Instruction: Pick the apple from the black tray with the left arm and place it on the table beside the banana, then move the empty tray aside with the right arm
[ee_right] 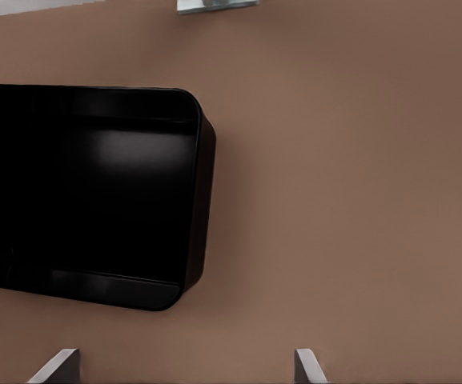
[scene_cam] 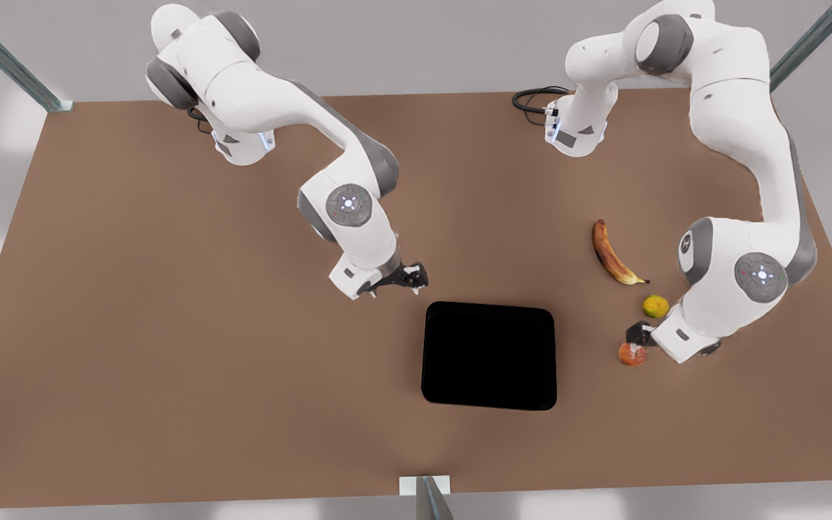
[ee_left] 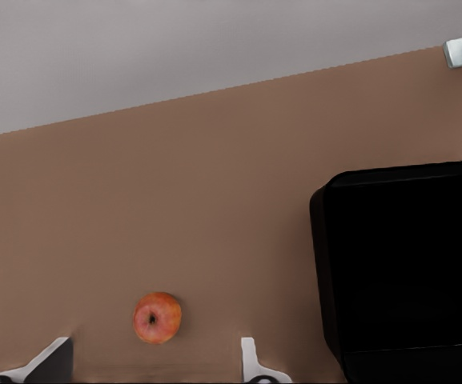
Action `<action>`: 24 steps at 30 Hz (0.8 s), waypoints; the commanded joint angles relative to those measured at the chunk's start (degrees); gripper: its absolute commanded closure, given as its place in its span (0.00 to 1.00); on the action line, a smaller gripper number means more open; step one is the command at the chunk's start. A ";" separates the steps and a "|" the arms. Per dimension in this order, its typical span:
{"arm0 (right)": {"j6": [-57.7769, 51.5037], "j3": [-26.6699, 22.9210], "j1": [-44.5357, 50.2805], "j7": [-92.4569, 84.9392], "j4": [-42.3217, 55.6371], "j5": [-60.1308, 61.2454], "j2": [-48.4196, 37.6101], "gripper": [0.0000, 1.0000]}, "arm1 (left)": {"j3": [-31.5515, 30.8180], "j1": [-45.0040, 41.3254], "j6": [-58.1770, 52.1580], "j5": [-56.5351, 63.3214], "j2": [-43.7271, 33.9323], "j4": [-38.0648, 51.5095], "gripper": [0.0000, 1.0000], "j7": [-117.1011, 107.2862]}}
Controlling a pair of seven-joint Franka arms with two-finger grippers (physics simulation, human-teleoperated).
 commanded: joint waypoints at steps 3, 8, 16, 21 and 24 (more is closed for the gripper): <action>14.61 0.15 0.90 41.34 -1.78 -4.91 2.97 0.00 | -0.06 3.81 -9.92 -2.18 -6.23 -1.40 0.00 1.26; 16.81 0.15 0.99 37.03 -1.78 -5.27 7.45 0.00 | 23.40 -5.77 -4.87 -21.15 -7.34 -5.74 0.00 6.61; 22.61 0.76 0.73 35.10 1.64 -5.09 13.07 0.00 | 23.58 -10.70 -7.90 -10.26 -9.48 -8.17 0.00 -0.70; 22.61 0.85 0.99 31.06 6.48 -5.09 17.21 0.00 | 22.88 -11.48 -7.81 -10.88 -9.39 -8.08 0.00 -3.40; 22.52 0.68 0.73 26.58 6.48 -5.09 18.17 0.00 | 22.96 -11.39 -7.81 -10.88 -9.39 -8.08 0.00 -3.23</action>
